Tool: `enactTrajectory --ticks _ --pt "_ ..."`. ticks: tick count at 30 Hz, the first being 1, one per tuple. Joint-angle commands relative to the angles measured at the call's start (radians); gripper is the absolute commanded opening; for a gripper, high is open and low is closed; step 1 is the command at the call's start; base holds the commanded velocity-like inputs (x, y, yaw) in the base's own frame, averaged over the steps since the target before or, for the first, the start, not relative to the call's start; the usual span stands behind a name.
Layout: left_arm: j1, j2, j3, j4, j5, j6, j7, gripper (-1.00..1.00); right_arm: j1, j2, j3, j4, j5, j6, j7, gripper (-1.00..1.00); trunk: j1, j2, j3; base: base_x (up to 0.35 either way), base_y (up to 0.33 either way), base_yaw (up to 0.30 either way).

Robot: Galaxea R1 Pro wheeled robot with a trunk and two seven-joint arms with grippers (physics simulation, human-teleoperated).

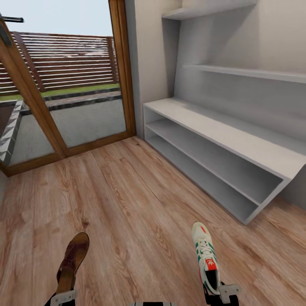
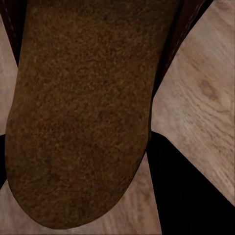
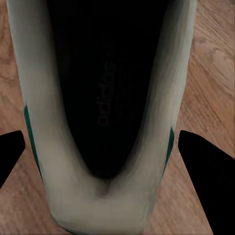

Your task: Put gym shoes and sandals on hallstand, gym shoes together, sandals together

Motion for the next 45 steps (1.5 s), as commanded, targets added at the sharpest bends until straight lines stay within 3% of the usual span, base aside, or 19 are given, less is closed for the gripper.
enactTrajectory --ticks 1,5,10,21,45 --pt "-0.001 0.0 0.004 0.001 0.005 -0.001 -0.01 -1.0 -0.001 0.0 -0.008 0.001 0.009 -0.007 -0.003 -1.0 0.0 0.0 0.001 0.241 0.248 -0.048" --pt "-0.001 -0.001 0.002 0.001 0.003 -0.001 -0.011 -1.0 0.016 -0.001 -0.009 0.013 -0.044 -0.087 -0.002 -1.0 0.0 0.0 0.007 0.251 0.245 -0.074" --pt "-0.001 -0.001 0.001 0.002 0.002 -0.001 -0.011 -1.0 0.02 0.001 -0.008 0.038 -0.063 -0.132 -0.001 -1.0 0.0 0.0 0.015 0.28 0.218 -0.098" --pt "-0.001 -0.002 -0.001 0.003 0.002 -0.001 -0.011 -1.0 0.021 0.009 -0.007 0.043 -0.066 -0.14 -0.003 -1.0 0.0 0.0 0.022 0.327 0.108 -0.073" --pt "-0.001 -0.003 -0.002 0.003 0.003 -0.001 -0.011 -1.0 0.021 0.009 -0.007 0.043 -0.066 -0.141 -0.002 -1.0 0.0 0.0 0.038 0.282 0.218 -0.274"
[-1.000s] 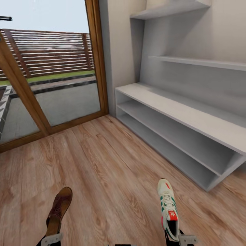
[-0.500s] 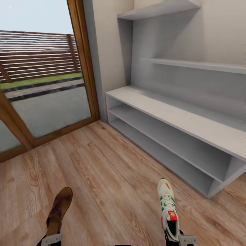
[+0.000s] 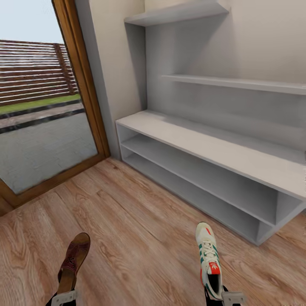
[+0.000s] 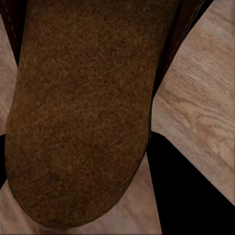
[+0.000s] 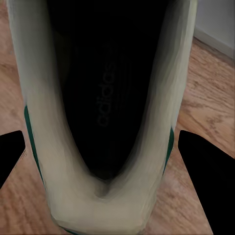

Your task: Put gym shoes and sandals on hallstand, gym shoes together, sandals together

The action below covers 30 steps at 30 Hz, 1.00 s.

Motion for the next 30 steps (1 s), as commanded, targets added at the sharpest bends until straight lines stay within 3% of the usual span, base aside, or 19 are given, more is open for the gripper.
enactTrajectory --ticks 1,19,30 --pt "0.0 0.0 0.004 0.001 0.005 -0.001 -0.01 -1.0 -0.001 0.0 -0.007 0.001 0.01 -0.003 -0.004 -1.0 0.0 0.0 -0.001 0.235 0.267 -0.297" --pt "0.0 0.001 0.004 0.001 0.005 -0.001 -0.01 -1.0 -0.001 0.002 -0.007 0.001 0.01 -0.002 -0.004 -1.0 0.0 0.0 0.0 0.165 0.281 -0.3" --pt "0.0 0.001 0.004 0.001 0.005 -0.001 -0.01 -1.0 -0.001 0.002 -0.007 0.001 0.01 -0.003 -0.004 -1.0 0.0 0.0 0.0 0.031 0.302 -0.3"
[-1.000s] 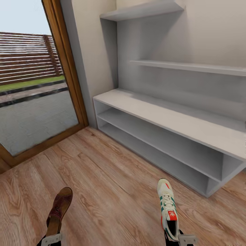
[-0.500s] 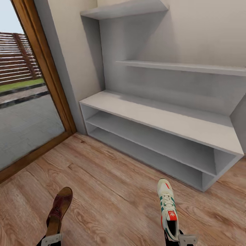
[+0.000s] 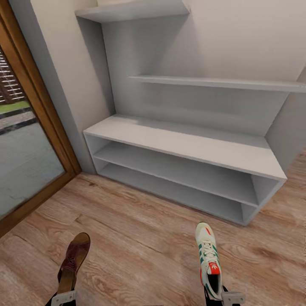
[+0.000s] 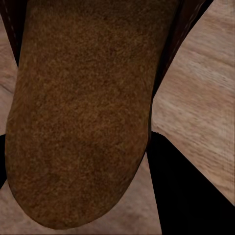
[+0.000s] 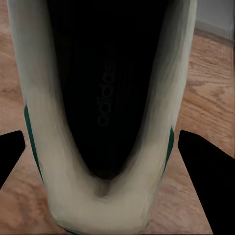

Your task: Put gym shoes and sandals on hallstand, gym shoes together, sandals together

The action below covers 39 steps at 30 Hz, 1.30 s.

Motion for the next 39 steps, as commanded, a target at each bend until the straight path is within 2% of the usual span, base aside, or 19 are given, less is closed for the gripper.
enactTrajectory --ticks 1,13,28,39 --pt "0.0 0.0 0.004 0.001 0.005 -0.001 -0.01 -1.0 -0.001 0.0 -0.007 0.001 0.011 -0.003 -0.004 -1.0 0.0 0.0 -0.001 0.0 0.304 -0.3" --pt "0.0 0.0 0.004 0.001 0.005 -0.001 -0.01 -1.0 -0.001 0.0 -0.007 0.001 0.011 -0.003 -0.004 -1.0 0.0 0.0 -0.001 0.007 0.305 -0.3" --pt "0.0 0.0 0.005 0.001 0.006 -0.001 -0.01 -1.0 -0.001 0.0 -0.007 0.001 0.011 -0.003 -0.004 -1.0 0.0 0.0 -0.001 0.131 0.31 -0.3" --pt "0.0 0.0 0.005 0.001 0.007 -0.001 -0.01 -1.0 -0.001 0.0 -0.007 0.001 0.011 -0.003 -0.004 -1.0 0.0 0.0 -0.001 0.024 0.3 -0.3"
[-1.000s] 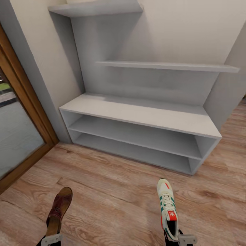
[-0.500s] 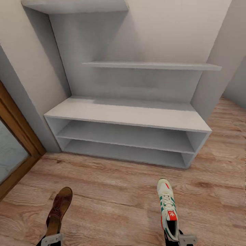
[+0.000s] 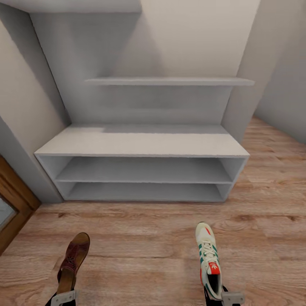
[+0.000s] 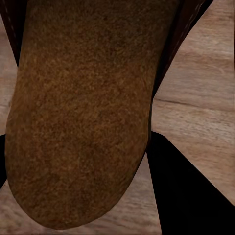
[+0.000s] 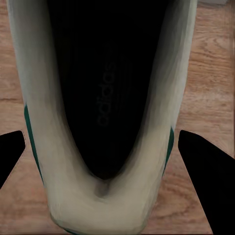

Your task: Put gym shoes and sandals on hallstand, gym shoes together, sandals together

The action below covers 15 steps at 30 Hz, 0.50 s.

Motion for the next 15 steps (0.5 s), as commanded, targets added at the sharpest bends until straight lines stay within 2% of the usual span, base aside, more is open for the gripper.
enactTrajectory --ticks 1,5,15 --pt "0.0 0.0 0.003 0.001 0.005 -0.001 -0.01 -1.0 -0.001 0.0 -0.008 0.001 0.01 -0.003 -0.004 -1.0 0.0 0.0 -0.001 0.001 0.126 -0.261" --pt "0.0 0.0 0.003 0.001 0.005 -0.001 -0.01 -1.0 -0.001 -0.001 -0.008 0.0 0.011 -0.004 -0.005 -1.0 0.0 0.0 -0.001 0.0 0.046 -0.102" --pt "0.0 0.0 0.004 0.001 0.005 -0.001 -0.01 -1.0 -0.001 -0.008 -0.007 -0.001 0.013 -0.004 -0.001 -1.0 0.0 0.0 -0.001 0.0 0.006 -0.012"
